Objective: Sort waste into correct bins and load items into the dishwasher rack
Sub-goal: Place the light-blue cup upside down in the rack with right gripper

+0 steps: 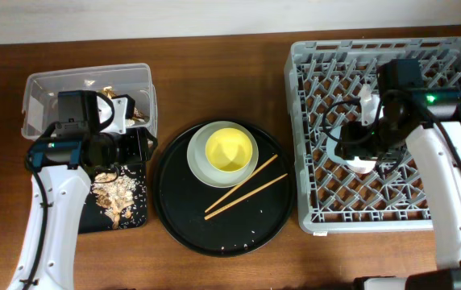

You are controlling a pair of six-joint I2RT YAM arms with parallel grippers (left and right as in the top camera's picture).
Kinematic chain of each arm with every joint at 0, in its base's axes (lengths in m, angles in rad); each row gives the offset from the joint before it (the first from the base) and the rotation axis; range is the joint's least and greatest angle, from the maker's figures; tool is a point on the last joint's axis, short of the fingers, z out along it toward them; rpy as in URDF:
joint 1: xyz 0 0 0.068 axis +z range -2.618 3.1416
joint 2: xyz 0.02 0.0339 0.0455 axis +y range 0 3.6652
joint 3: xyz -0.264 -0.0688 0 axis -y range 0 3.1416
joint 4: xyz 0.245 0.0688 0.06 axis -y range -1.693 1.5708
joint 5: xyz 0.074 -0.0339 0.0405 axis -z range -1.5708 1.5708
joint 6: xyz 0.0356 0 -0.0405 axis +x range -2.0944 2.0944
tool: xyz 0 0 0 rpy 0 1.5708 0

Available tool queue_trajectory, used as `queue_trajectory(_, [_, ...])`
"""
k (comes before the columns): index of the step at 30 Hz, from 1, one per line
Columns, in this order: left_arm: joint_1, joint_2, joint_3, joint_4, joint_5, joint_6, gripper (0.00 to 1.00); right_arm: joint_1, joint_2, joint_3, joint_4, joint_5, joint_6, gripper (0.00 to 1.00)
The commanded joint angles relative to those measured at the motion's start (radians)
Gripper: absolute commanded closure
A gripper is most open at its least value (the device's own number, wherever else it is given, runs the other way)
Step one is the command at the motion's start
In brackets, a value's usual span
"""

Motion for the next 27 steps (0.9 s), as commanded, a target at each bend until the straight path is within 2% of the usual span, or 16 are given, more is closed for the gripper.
queue_trajectory(1, [0.002,-0.012,0.006,-0.011,-0.014,0.019,0.46,-0.001,0.075,0.013,-0.004,0.026,0.013,0.51])
queue_trajectory(8, [0.002,-0.012,0.006,-0.016,-0.014,0.019,0.46,0.000,0.243,0.013,0.008,0.002,0.013,0.50])
queue_trajectory(9, [0.002,-0.012,0.006,-0.016,-0.014,0.019,0.46,0.000,0.249,0.013,0.013,-0.002,0.012,0.41])
queue_trajectory(10, [0.002,-0.012,0.006,-0.016,-0.014,0.019,0.46,0.000,0.249,0.013,0.026,-0.018,0.010,0.26])
queue_trajectory(12, [0.002,-0.012,0.006,-0.016,-0.014,0.019,0.46,0.000,0.249,0.013,0.035,-0.039,0.009,0.11])
queue_trajectory(14, [0.002,-0.012,0.006,-0.016,-0.014,0.019,0.46,0.000,0.249,0.013,0.034,-0.043,0.009,0.03])
queue_trajectory(23, [0.002,-0.012,0.006,-0.016,-0.014,0.019,0.46,-0.002,0.163,0.014,0.002,-0.042,0.018,0.10])
queue_trajectory(27, [0.002,-0.012,0.006,-0.017,-0.013,0.019,0.46,-0.001,0.165,-0.053,0.026,0.037,0.104,0.11])
